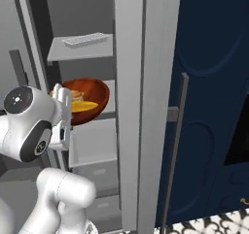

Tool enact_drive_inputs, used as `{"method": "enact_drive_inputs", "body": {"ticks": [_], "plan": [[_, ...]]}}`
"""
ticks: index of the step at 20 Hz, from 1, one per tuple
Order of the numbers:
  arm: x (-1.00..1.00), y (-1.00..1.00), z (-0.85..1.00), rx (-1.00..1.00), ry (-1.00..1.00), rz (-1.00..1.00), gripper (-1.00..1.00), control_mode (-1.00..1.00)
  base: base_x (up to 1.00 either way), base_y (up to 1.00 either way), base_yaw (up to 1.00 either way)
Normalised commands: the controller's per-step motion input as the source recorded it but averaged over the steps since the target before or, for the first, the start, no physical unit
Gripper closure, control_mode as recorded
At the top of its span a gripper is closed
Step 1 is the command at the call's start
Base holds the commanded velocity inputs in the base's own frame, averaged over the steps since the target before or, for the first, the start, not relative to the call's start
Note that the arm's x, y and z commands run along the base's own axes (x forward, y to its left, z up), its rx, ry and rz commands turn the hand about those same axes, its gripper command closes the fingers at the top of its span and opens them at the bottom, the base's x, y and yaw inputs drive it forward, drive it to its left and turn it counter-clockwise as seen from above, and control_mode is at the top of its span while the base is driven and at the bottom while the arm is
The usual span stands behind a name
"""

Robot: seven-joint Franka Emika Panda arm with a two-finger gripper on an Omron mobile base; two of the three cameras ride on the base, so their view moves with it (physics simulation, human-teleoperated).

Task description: Pick the chicken drumstick and corn from their plates and place them in the bowl. Then put the bowl in the fridge.

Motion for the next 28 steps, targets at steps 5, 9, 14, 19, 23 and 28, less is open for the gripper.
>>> {"method": "enact_drive_inputs", "body": {"ticks": [5,9,14,19,23,28], "plan": [[0.0,0.0,0.0,0.0,0.0,0.0,1.0,1.0,0.73,0.03,-0.05],[0.0,0.0,0.0,0.0,0.0,0.0,1.0,1.0,0.13,0.01,0.04],[0.05,0.0,-0.06,0.0,0.0,0.05,1.0,-1.0,0.07,0.0,0.21],[0.77,0.02,-0.56,0.0,0.0,0.07,1.0,-1.0,0.0,0.0,0.0],[1.0,0.3,-0.57,-0.02,0.0,-0.05,1.0,-1.0,0.0,0.0,0.0],[0.92,0.01,-0.48,0.04,0.02,0.0,1.0,-1.0,0.0,0.0,0.0]]}}
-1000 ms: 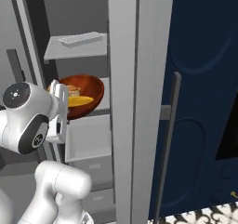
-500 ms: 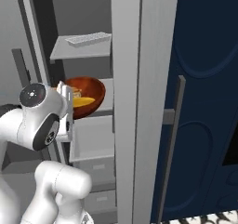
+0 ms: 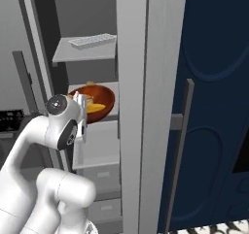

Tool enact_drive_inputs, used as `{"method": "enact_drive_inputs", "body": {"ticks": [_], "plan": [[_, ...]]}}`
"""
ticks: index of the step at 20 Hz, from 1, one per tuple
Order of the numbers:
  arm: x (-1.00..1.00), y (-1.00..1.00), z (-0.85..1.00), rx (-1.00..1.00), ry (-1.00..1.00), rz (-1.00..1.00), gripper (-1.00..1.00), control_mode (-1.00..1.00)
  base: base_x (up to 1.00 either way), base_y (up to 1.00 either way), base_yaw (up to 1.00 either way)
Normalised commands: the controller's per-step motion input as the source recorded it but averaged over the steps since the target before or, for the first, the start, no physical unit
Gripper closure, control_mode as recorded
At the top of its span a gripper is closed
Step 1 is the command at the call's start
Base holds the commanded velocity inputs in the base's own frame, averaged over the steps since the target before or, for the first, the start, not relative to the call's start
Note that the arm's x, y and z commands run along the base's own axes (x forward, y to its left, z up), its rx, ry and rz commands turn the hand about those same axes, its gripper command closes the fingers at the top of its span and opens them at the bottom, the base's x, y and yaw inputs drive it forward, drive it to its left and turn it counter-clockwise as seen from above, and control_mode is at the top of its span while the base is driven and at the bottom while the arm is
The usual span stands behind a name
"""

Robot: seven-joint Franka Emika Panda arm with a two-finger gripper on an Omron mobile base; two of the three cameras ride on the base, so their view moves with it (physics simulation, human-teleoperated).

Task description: Pick the chicken drumstick and corn from their plates and place them in the bowl. Then put the bowl in the fridge.

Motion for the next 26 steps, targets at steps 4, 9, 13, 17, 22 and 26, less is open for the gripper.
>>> {"method": "enact_drive_inputs", "body": {"ticks": [4,9,13,17,22,26], "plan": [[0.76,0.0,-0.12,0.01,0.06,0.0,1.0,-1.0,0.0,0.0,0.0],[0.6,-0.05,0.0,0.01,0.11,0.0,1.0,-1.0,0.0,0.0,0.0],[0.63,-0.01,0.0,0.0,0.04,0.0,1.0,-1.0,0.0,0.0,0.0],[0.69,-0.09,0.0,0.0,0.0,0.0,1.0,-1.0,0.0,0.0,0.0],[0.42,-0.01,-0.19,0.0,0.04,0.05,1.0,-1.0,0.0,0.0,0.0],[0.45,0.0,-0.41,0.0,0.06,0.03,1.0,-1.0,0.0,0.0,0.0]]}}
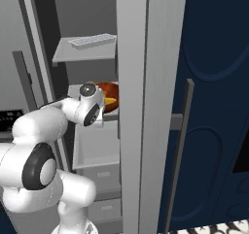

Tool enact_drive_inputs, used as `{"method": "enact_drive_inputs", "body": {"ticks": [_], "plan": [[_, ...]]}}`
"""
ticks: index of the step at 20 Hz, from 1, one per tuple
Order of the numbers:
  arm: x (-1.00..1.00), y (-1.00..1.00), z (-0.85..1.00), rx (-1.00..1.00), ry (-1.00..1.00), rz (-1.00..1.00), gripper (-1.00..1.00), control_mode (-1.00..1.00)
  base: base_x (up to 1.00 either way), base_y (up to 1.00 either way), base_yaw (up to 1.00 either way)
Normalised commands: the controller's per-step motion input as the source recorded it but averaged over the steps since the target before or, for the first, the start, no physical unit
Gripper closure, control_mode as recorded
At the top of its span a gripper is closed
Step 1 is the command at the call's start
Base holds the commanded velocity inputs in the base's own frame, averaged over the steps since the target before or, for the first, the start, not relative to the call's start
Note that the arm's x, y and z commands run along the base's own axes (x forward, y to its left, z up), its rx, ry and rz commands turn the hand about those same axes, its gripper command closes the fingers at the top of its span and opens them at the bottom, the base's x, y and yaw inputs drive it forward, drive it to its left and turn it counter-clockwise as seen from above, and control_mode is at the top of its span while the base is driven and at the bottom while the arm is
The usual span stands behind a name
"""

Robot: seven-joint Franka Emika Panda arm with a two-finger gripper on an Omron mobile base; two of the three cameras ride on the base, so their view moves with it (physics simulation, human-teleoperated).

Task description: Pick the chicken drumstick and corn from their plates and place them in the bowl. Then put the bowl in the fridge.

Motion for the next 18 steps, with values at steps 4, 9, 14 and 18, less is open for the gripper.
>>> {"method": "enact_drive_inputs", "body": {"ticks": [4,9,14,18], "plan": [[0.58,0.0,-0.29,0.0,0.08,0.0,1.0,-1.0,0.0,0.0,0.0],[0.39,0.08,-0.04,0.0,0.02,0.0,-1.0,-1.0,0.0,0.0,0.0],[-0.03,0.1,0.0,0.0,-0.02,0.0,-1.0,-1.0,0.0,0.0,0.0],[-0.32,0.23,0.07,0.0,-0.13,0.0,-1.0,-1.0,0.0,0.0,0.0]]}}
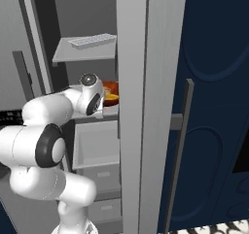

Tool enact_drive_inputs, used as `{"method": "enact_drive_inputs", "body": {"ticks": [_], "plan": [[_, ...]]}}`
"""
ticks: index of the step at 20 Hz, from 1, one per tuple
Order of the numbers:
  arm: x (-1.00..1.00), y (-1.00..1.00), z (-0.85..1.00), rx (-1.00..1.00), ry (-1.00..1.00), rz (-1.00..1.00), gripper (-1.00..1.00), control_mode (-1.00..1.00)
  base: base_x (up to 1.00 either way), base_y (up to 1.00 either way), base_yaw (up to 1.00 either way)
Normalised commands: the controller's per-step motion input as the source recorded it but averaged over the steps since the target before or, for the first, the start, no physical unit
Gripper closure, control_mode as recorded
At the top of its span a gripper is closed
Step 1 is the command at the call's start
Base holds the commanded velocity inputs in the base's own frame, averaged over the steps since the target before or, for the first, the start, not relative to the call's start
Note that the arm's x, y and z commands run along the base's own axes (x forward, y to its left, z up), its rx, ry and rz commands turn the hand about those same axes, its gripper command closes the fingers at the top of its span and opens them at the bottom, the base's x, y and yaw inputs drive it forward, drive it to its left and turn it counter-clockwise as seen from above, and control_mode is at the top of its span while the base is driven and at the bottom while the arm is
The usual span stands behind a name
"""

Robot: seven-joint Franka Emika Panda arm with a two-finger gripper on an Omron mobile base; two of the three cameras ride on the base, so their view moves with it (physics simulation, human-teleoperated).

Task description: Pick the chicken drumstick and corn from their plates and place them in the bowl. Then put the bowl in the fridge.

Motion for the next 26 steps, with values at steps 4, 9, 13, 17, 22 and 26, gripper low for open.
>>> {"method": "enact_drive_inputs", "body": {"ticks": [4,9,13,17,22,26], "plan": [[-0.55,0.11,0.27,0.0,-0.25,0.0,-1.0,-1.0,0.0,0.0,0.0],[-0.88,0.0,0.65,0.0,-0.14,0.0,-1.0,-1.0,0.0,0.0,0.0],[-1.0,0.0,0.82,0.0,0.06,0.0,-1.0,-1.0,0.0,0.0,0.0],[-1.0,0.15,0.73,0.0,0.0,0.01,-1.0,-1.0,0.0,0.0,0.0],[-1.0,0.01,0.63,-0.01,-0.02,0.04,-1.0,-1.0,0.0,0.0,0.0],[-1.0,0.0,0.55,-0.01,-0.02,0.07,-1.0,-1.0,0.0,0.0,0.0]]}}
